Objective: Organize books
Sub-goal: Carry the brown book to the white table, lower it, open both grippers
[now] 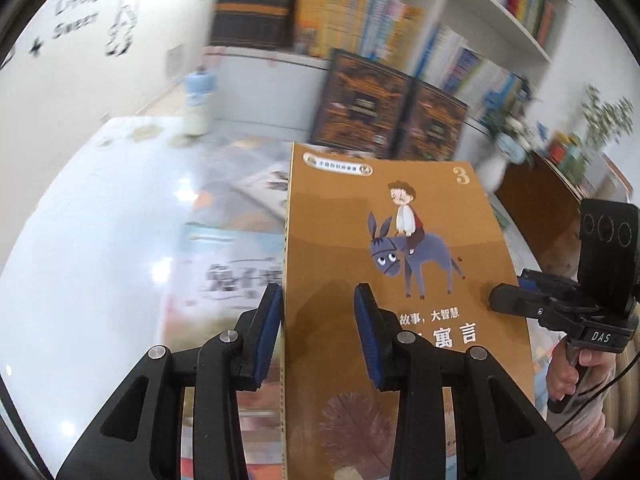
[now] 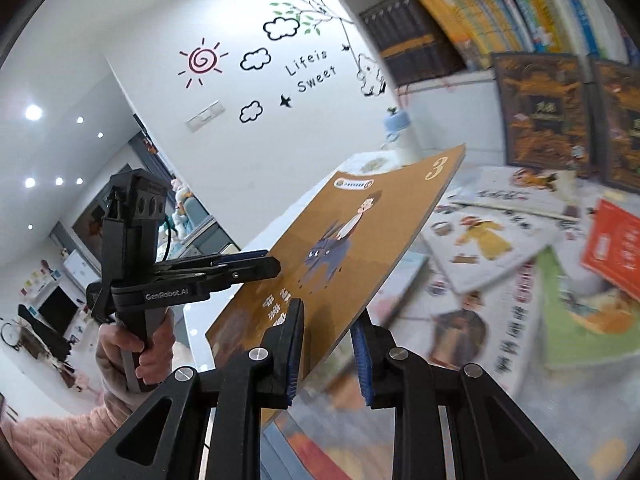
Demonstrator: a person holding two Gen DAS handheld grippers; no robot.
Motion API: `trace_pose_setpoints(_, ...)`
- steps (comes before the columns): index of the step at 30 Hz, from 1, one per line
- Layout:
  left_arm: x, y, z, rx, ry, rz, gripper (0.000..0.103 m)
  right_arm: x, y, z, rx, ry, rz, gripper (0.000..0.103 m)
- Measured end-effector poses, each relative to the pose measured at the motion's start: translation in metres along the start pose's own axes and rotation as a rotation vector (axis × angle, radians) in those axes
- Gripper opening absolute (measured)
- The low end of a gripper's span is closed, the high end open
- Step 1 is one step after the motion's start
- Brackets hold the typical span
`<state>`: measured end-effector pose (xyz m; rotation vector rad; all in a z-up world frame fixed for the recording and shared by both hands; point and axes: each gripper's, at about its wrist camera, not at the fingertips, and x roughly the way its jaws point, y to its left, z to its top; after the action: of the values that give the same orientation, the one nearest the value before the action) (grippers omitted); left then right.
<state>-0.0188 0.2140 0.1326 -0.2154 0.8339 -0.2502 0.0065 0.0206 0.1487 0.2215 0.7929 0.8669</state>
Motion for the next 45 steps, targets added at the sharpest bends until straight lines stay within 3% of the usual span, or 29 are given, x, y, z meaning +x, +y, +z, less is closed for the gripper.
trace_pose_setpoints(7,0.035,0.071,-0.017,-0.126,0.07,0.02,0.033,0.082,-0.003,0.002,0.044,0.064,0.037,0.024)
trace_pose_setpoints(12,0.049,0.093,-0.021,-0.161,0.084,0.047,0.033,0.124,-0.011,-0.004,0.079,0.119,0.018,0.024)
trace_pose_setpoints(28,0.069,0.116,-0.025,-0.198,0.111,0.053,0.033,0.162,-0.026,-0.012,0.111,0.203,-0.037,0.025)
trace_pose_setpoints(30,0.071,0.117,-0.025,-0.206,0.114,0.059,0.035,0.164,-0.026,-0.013,0.093,0.213,-0.054,0.028)
trace_pose_setpoints(35,0.074,0.114,-0.024,-0.217,0.125,0.086,0.039,0.171,-0.013,-0.015,0.038,0.249,-0.068,0.075)
trace_pose_setpoints(38,0.07,0.108,-0.021,-0.212,0.12,0.103,0.041,0.174,-0.001,-0.013,-0.021,0.273,-0.115,0.078)
trace_pose_setpoints(45,0.05,0.096,-0.014,-0.203,0.081,0.114,0.043,0.151,-0.012,-0.009,-0.014,0.273,-0.121,0.078)
